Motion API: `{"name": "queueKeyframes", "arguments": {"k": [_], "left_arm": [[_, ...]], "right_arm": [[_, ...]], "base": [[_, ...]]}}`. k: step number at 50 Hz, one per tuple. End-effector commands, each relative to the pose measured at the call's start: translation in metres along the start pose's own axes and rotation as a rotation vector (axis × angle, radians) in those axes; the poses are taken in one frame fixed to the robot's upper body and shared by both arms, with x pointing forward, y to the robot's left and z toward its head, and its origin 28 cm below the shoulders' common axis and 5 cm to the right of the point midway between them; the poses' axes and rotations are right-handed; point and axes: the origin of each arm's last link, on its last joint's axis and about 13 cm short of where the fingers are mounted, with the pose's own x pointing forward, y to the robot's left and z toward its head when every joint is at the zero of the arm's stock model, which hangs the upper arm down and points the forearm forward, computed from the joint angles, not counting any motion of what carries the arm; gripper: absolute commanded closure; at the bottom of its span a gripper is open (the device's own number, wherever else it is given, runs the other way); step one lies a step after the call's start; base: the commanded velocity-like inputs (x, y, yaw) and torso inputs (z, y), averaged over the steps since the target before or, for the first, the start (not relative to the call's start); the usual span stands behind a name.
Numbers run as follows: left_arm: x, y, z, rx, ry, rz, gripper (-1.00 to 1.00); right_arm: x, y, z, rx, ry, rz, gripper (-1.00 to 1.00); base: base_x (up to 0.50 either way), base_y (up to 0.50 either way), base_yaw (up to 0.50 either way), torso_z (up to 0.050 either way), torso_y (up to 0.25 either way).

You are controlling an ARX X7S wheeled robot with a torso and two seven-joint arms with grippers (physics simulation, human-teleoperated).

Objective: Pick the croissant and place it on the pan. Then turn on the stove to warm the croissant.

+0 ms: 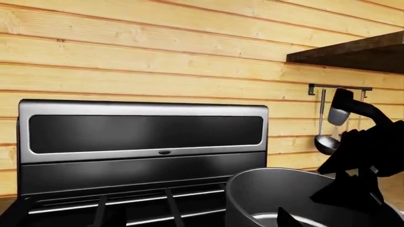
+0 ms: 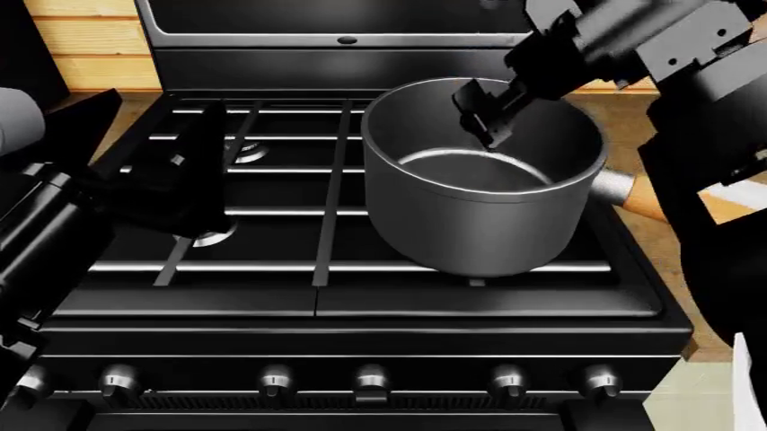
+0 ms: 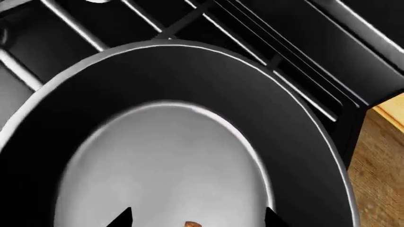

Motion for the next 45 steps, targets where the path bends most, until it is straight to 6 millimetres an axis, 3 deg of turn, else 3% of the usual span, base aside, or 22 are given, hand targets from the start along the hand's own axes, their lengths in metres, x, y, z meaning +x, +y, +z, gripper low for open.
{"name": "queueKeyframes", "arguments": {"k": [1,15,17,45], "left_arm": [[-0.004,0.0,0.002,-0.005,-0.002,0.0,-1.0],[-0.008,-0.001,0.002,-0.002,0.012,-0.003,-1.0],[0.001,-0.001,0.003,0.001,-0.001,0.006,-1.0],[-0.007,-0.003,-0.006,0.005,0.0,0.005,-1.0]], "right_arm": [[-0.023,0.012,-0.005,-0.023,-0.053,-0.021,-1.0],[-0.054,0.034,-0.02,-0.025,-0.151,-0.062,-1.0],[-0.058,0.038,-0.025,-0.02,-0.163,-0.067,-1.0],[-0.084,0.095,-0.08,0.152,-0.469,-0.203,-1.0]], "base": [[0.0,0.0,0.0,0.0,0.0],[0.0,0.0,0.0,0.0,0.0],[0.0,0.0,0.0,0.0,0.0],[0.0,0.0,0.0,0.0,0.0]]}}
